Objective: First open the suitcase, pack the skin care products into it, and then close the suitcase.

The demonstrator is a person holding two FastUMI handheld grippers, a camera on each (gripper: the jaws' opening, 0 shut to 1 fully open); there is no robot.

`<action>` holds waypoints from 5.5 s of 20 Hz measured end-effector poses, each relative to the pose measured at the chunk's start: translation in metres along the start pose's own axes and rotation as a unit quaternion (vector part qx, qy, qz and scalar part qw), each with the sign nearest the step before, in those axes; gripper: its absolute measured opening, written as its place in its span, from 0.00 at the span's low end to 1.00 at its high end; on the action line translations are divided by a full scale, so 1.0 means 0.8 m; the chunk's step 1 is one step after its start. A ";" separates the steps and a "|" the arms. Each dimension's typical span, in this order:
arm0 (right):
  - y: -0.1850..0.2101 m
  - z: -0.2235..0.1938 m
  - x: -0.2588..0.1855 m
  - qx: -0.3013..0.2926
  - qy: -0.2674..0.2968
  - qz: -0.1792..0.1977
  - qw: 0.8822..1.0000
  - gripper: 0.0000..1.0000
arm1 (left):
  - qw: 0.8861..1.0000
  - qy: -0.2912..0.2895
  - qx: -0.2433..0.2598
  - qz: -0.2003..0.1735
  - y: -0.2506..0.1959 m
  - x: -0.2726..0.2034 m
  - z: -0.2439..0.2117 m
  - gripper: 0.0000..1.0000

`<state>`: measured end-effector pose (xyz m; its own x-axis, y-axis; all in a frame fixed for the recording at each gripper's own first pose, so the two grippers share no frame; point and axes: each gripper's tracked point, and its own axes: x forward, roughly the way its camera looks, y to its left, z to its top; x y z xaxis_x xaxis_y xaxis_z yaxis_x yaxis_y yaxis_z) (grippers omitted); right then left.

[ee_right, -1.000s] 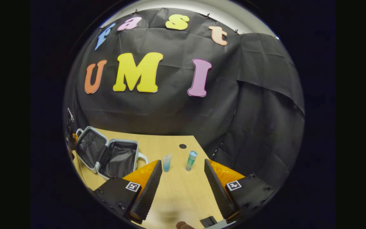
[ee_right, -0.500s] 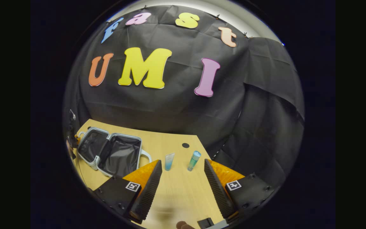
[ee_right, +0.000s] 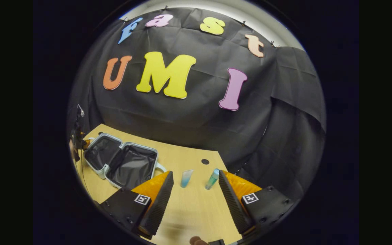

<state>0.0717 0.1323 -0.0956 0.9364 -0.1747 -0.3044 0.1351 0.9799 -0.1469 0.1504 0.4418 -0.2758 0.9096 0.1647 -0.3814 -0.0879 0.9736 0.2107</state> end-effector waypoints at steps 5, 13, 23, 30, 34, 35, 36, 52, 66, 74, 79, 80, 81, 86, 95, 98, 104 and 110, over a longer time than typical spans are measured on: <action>-0.031 -0.014 0.020 0.011 0.003 0.011 1.000 0.79 | 0.999 -0.027 -0.010 -0.045 -0.096 -0.037 0.055 0.98; -0.106 -0.058 0.055 0.035 0.024 0.014 0.999 0.79 | 0.986 -0.026 -0.025 -0.164 -0.332 -0.100 0.087 0.99; -0.199 -0.112 0.093 0.029 0.052 0.028 0.998 0.79 | 0.954 -0.001 -0.007 -0.300 -0.606 -0.159 0.097 0.99; -0.244 -0.160 0.123 0.036 0.087 0.036 0.995 0.80 | 0.946 0.040 -0.008 -0.323 -0.726 -0.127 0.071 0.99; -0.261 -0.186 0.148 0.041 0.108 0.038 0.993 0.80 | 0.950 0.065 -0.019 -0.304 -0.760 -0.084 0.055 0.99; -0.265 -0.191 0.155 0.040 0.111 0.038 0.992 0.80 | 0.953 0.068 -0.021 -0.295 -0.762 -0.074 0.052 0.98; -0.267 -0.197 0.160 0.039 0.115 0.039 0.992 0.80 | 0.957 0.067 -0.025 -0.282 -0.762 -0.061 0.053 0.97; -0.192 -0.201 0.237 0.015 0.119 0.116 0.986 0.79 | 0.957 0.060 -0.009 -0.282 -0.792 -0.045 0.064 0.45; -0.104 -0.207 0.341 0.060 0.105 0.128 0.984 0.80 | 0.977 0.057 -0.045 -0.201 -0.616 -0.185 0.091 0.42; -0.101 -0.222 0.358 0.072 0.121 0.104 0.985 0.39 | 0.985 0.125 -0.055 -0.110 -0.480 -0.186 0.036 0.42; -0.091 -0.208 0.298 0.070 0.126 0.100 0.984 0.36 | 0.984 0.155 -0.045 -0.078 -0.415 -0.150 0.025 0.42; -0.085 -0.199 0.278 0.066 0.123 0.103 0.985 0.36 | 0.983 0.163 -0.041 -0.072 -0.404 -0.139 0.024 0.42; -0.079 -0.192 0.255 0.060 0.121 0.108 0.985 0.36 | 0.982 0.171 -0.038 -0.068 -0.396 -0.127 0.020 0.42; -0.045 -0.163 0.146 0.042 0.116 0.131 0.984 0.36 | 0.973 0.216 -0.038 -0.069 -0.384 -0.076 -0.004 0.42; -0.018 -0.150 0.045 0.067 0.120 0.100 0.985 0.36 | 0.952 0.294 0.004 -0.085 -0.393 -0.044 -0.047 0.42; -0.013 -0.148 0.035 0.076 0.123 0.093 0.985 0.36 | 0.952 0.290 0.019 -0.091 -0.391 -0.035 -0.049 0.42; 0.000 -0.146 0.031 0.066 0.133 0.090 0.985 0.35 | 0.950 0.299 0.011 -0.089 -0.390 -0.019 -0.059 0.48; 0.036 -0.120 0.035 0.070 0.131 0.115 0.982 0.35 | 0.951 0.289 0.007 -0.112 -0.397 -0.022 -0.054 0.42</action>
<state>0.0707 0.1464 -0.1983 0.8346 0.0526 -0.5483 -0.0109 0.9968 0.0790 0.1449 0.1362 -0.3746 0.5297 0.0166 -0.8480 0.0912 0.9929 0.0764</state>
